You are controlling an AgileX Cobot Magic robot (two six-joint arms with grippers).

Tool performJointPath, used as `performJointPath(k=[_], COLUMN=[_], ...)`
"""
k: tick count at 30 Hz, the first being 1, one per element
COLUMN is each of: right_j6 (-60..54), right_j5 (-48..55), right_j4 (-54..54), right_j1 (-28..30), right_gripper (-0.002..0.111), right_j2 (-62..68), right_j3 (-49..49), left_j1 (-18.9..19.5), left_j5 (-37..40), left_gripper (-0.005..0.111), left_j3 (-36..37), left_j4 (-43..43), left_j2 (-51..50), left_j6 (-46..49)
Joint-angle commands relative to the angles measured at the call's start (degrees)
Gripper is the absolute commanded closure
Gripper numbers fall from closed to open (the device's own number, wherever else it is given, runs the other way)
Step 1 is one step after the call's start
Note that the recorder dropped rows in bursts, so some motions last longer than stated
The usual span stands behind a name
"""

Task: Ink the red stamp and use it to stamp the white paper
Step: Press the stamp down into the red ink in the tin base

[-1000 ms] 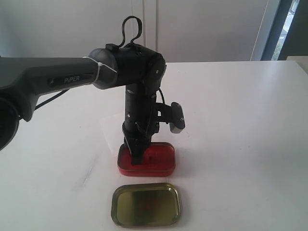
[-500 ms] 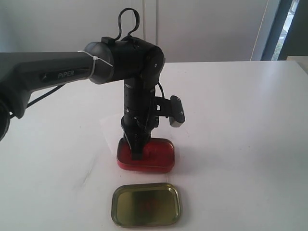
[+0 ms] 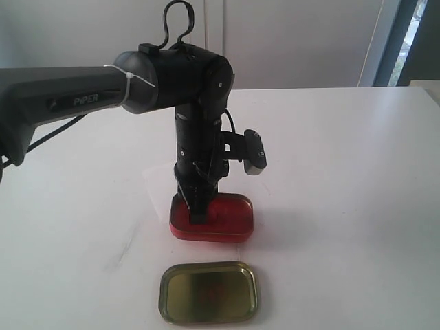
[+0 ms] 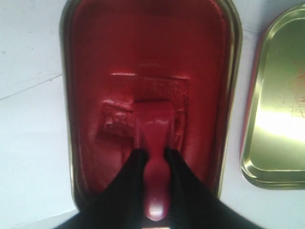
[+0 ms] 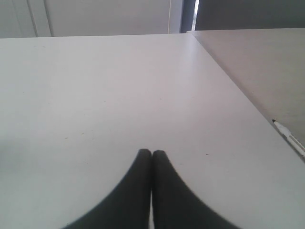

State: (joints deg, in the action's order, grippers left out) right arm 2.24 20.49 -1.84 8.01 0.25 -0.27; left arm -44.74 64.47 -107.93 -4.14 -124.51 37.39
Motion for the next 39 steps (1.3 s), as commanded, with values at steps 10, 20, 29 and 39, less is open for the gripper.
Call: performJointPath(k=[10,20,29,39], right_j6=[0.15,0.15,0.15,0.15], right_j5=[-0.84,-0.84,-0.84,-0.84], right_j4=[-0.18,-0.18,-0.18,-0.18], right_j1=[-0.24,-0.24,-0.24,-0.24], right_gripper=[0.108,0.108,0.108,0.108], right_j2=[-0.25,-0.25,-0.25,-0.25], right_j3=[0.27,0.27,0.27,0.27], left_j1=[0.06,0.06,0.06,0.06], left_j5=[5.38,5.5,5.5,5.5], left_gripper=[0.107,0.107,0.107,0.107], left_j3=[-0.14,-0.14,-0.14,-0.14], left_j4=[1.06,2.47,2.44,2.59], left_j2=[1.25,1.25,1.25,2.09], left_j6=[-1.36,-1.36,-1.51,-1.5])
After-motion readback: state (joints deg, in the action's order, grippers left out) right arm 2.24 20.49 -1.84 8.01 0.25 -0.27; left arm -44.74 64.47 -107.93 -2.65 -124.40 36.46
